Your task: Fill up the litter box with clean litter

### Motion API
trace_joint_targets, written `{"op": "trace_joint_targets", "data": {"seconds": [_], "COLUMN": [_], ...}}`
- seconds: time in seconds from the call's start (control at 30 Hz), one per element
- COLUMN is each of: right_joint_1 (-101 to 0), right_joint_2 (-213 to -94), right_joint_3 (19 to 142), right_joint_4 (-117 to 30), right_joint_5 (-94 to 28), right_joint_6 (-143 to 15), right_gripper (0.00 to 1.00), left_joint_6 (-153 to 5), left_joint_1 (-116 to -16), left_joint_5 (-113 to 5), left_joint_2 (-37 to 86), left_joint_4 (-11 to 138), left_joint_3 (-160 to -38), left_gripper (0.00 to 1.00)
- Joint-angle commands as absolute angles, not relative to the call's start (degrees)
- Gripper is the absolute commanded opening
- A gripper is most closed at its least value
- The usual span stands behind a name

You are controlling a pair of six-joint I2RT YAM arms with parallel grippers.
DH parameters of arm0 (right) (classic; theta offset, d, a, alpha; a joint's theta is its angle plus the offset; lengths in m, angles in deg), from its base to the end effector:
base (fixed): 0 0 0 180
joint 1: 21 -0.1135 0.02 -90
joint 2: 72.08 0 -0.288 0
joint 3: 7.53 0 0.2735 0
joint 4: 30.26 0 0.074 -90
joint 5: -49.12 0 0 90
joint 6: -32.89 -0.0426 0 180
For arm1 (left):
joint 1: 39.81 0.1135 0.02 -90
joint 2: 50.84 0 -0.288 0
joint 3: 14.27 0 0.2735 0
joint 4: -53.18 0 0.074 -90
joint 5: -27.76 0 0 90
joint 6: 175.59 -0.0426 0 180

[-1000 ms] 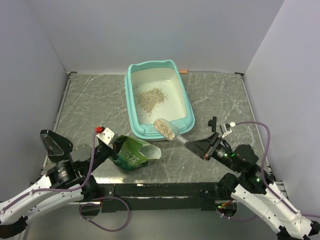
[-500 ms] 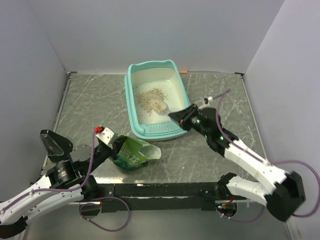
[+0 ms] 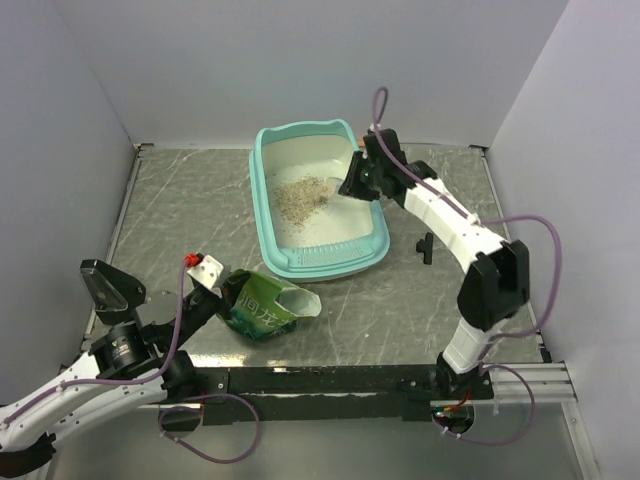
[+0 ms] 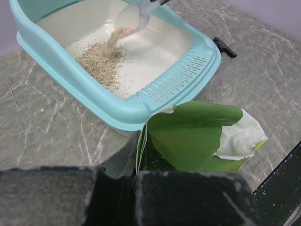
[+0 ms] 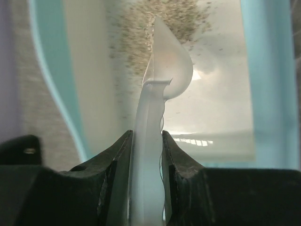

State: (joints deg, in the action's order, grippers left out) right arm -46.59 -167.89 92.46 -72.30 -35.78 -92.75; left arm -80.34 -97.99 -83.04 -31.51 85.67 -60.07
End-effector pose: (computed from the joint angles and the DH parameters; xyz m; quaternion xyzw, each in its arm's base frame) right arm 0.3716 0.1822 0.3485 0.0591 0.8956 0.2580 0.3575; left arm 0.0689 -0.0823 0.3188 0.2177 0.7083 -0.2318 0.6303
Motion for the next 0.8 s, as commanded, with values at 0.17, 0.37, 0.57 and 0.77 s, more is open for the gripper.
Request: {"op": "trace_joint_targets", "data": {"seconds": [0.17,0.37,0.57,0.77], "right_joint_1": [-51.94,-54.14,-55.19,-51.51], "right_joint_2": [-175.7,-173.7,-162.13,-150.95], "right_joint_3": [111.39,112.56,108.35,99.4], "right_joint_4": [-96.54,-97.09,-94.72,-92.34], "right_joint_5": [-53.53,-50.65,-55.21,-60.84], "right_joint_6": [-68.54,-67.22,-69.33,-71.25], "right_gripper": [0.0,0.0,0.0,0.0], "left_joint_6": [-79.18,-78.74,-78.56,-78.48], "left_joint_1": [-97.47,-97.47,-97.56,-97.47], "left_joint_5": [-86.06,-86.59,-86.85,-86.24], "left_joint_2": [-32.3,-32.39,-33.0,-32.65], "left_joint_4": [82.38,82.82,82.91,82.99], "left_joint_3": [-62.19,-62.46,-62.37,-62.54], "left_gripper": [0.01,0.01,0.01,0.01]}}
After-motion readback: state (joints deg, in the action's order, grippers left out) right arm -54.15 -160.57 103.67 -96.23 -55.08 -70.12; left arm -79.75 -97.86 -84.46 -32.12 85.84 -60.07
